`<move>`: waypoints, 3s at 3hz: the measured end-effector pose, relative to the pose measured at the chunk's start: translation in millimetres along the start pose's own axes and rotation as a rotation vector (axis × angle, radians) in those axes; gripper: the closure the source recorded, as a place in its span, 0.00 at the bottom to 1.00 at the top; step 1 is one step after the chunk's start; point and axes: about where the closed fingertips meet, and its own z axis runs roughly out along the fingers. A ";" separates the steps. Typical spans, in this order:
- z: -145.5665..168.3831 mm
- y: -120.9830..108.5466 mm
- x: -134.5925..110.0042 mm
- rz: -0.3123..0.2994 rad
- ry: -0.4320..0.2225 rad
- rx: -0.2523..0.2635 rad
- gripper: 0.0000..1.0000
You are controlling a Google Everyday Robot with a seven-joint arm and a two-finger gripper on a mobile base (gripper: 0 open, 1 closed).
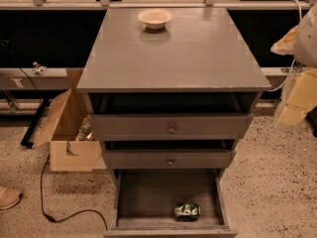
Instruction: Pick green can from bottom drawer and place on counter
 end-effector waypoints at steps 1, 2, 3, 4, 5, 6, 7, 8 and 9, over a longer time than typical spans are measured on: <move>1.0 -0.1 -0.5 0.001 -0.008 0.004 0.00; 26.5 5.4 -0.2 0.001 -0.070 -0.032 0.00; 109.7 29.1 0.4 -0.020 -0.241 -0.137 0.00; 181.1 51.8 1.2 -0.023 -0.393 -0.204 0.00; 199.0 54.0 2.6 -0.034 -0.426 -0.208 0.00; 198.5 54.2 2.3 -0.033 -0.426 -0.209 0.00; 204.7 58.4 3.6 -0.035 -0.436 -0.221 0.00; 281.4 70.8 27.8 -0.052 -0.428 -0.280 0.00; 349.1 72.8 49.5 -0.057 -0.395 -0.293 0.00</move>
Offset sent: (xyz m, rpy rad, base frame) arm 0.0121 0.0254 -0.1592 0.4336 0.1243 0.1490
